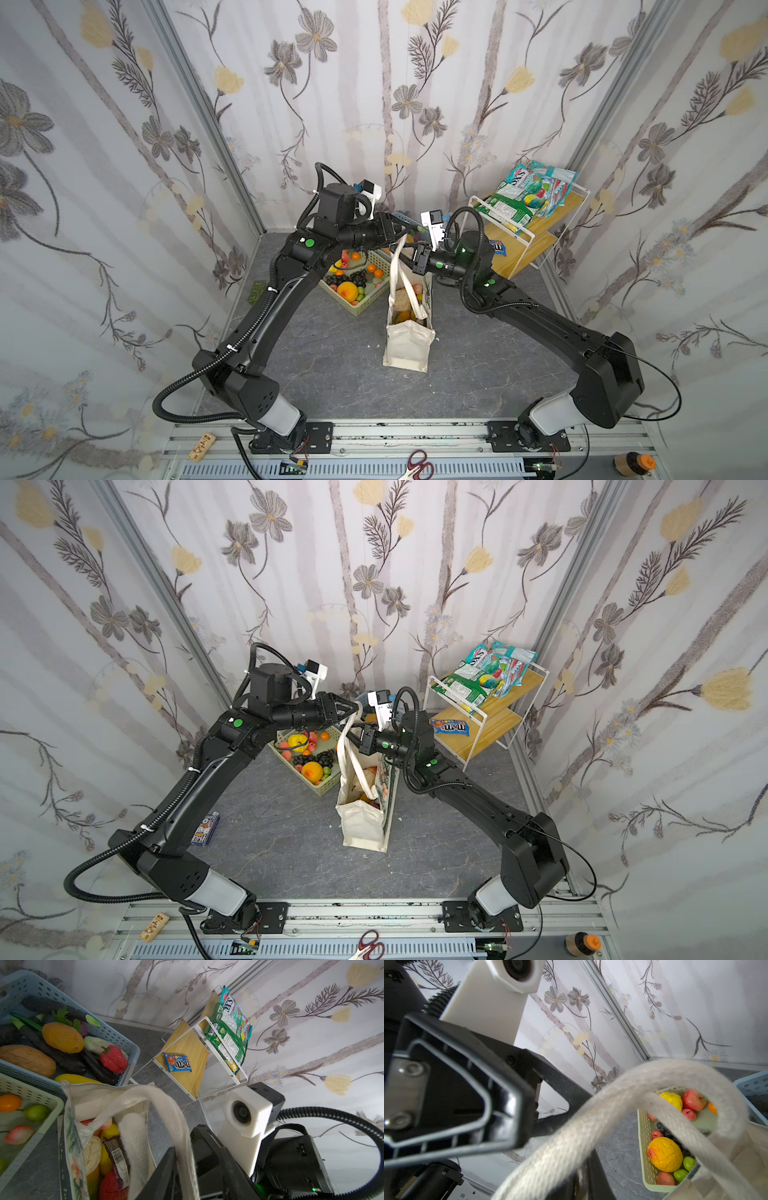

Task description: Place the food into the grocery bag and tie it

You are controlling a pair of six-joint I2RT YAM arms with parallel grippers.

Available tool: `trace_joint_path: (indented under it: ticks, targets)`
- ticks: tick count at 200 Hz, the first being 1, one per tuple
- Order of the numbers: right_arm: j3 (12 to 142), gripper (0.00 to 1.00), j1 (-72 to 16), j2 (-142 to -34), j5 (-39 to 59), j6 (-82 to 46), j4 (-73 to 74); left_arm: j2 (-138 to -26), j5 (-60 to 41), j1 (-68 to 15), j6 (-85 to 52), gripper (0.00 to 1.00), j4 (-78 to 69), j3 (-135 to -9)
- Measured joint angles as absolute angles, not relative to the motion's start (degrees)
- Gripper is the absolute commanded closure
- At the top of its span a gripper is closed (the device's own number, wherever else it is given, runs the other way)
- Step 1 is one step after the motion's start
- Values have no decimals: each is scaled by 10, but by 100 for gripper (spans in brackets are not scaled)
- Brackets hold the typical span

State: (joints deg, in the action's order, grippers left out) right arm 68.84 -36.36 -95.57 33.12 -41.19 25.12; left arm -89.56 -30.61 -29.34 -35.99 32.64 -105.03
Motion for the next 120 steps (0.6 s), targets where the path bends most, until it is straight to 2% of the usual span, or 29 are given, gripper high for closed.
trace_joint_path:
  ticks: [69,120]
  targets:
    - [640,87,-364,-950,332,-445,339,-914,-292,-311,-333,50,368,-1084]
    - [606,87,-359,-947,327,-456,388,-920,-307,-332,-319,49,384,-1104]
